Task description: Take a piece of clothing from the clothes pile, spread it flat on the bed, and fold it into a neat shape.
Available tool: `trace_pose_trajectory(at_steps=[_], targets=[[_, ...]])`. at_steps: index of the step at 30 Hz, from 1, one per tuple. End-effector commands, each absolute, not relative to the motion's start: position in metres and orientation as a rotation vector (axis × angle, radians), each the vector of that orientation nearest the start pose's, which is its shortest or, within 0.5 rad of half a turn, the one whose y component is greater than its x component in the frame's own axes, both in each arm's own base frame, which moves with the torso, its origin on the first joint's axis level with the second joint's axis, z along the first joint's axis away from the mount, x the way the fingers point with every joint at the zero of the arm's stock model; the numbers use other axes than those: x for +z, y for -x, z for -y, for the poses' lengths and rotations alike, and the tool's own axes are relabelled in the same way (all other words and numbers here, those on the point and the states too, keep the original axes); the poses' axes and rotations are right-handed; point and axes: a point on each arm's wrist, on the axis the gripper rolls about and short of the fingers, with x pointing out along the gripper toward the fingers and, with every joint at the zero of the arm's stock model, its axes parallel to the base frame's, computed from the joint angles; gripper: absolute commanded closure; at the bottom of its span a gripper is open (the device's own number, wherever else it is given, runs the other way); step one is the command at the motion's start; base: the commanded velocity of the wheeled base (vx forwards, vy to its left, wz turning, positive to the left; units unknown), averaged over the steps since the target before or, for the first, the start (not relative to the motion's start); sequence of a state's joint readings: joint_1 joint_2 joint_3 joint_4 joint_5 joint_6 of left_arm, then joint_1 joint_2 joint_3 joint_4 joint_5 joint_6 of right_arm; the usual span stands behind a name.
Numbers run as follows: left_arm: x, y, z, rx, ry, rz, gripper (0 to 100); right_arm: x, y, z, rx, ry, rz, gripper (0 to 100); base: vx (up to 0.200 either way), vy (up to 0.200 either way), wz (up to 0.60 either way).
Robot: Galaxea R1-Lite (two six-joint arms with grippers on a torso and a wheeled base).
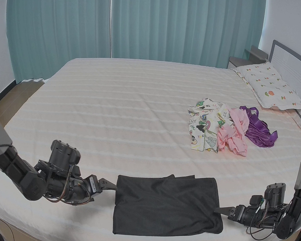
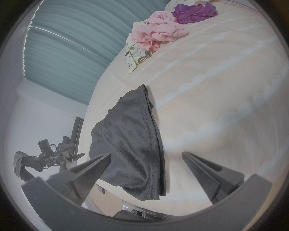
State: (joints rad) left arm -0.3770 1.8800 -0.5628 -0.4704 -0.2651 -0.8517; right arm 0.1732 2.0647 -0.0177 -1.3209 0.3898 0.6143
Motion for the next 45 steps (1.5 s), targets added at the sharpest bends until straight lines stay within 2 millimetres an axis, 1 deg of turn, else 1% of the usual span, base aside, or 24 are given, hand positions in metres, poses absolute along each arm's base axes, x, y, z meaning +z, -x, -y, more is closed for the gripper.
trace_pose_trajectory(at_steps=[1,5,8,12,14,16,21,34,37,42,43,45], targets=[[0.019,-0.278,0.137,-0.201,0.581,-1.081,0,0.007,-0.196,-0.043,0.262,-0.664,-0.885,0,0.0,0.0,0.0],[0.015,-0.284,0.142,-0.247,0.595,-1.076,0,0.007,-0.197,-0.043,0.265,-0.663,-0.879,0,0.0,0.0,0.0],[0.017,-0.289,0.148,-0.286,0.609,-1.043,0,0.007,-0.197,-0.044,0.272,-0.66,-0.875,0,0.0,0.0,0.0],[0.022,-0.285,0.157,-0.322,0.604,-1.036,0,0.009,-0.197,-0.044,0.275,-0.659,-0.867,0,0.0,0.0,0.0],[0.021,-0.28,0.164,-0.345,0.589,-1.048,0,0.009,-0.197,-0.044,0.274,-0.659,-0.869,0,0.0,0.0,0.0],[0.019,-0.279,0.168,-0.351,0.58,-1.054,0,0.009,-0.197,-0.044,0.275,-0.659,-0.866,0,0.0,0.0,0.0],[0.019,-0.279,0.167,-0.351,0.581,-1.054,0,0.012,-0.197,-0.046,0.288,-0.656,-0.851,0,0.0,0.0,0.0],[0.019,-0.276,0.168,-0.396,0.594,-1.083,0,0.01,-0.197,-0.048,0.301,-0.657,-0.865,0,0.0,0.0,0.0],[0.019,-0.277,0.168,-0.394,0.596,-1.081,0,0.012,-0.198,-0.049,0.311,-0.659,-0.841,0,0.0,0.0,0.0],[0.018,-0.277,0.169,-0.396,0.596,-1.084,0,0.007,-0.199,-0.049,0.307,-0.657,-0.856,0,0.0,0.0,0.0],[0.018,-0.277,0.169,-0.397,0.596,-1.086,100,0.006,-0.199,-0.049,0.305,-0.657,-0.862,0,0.0,0.0,0.0],[0.018,-0.276,0.169,-0.408,0.6,-1.094,100,0.006,-0.2,-0.049,0.306,-0.657,-0.859,0,0.0,0.0,0.0]])
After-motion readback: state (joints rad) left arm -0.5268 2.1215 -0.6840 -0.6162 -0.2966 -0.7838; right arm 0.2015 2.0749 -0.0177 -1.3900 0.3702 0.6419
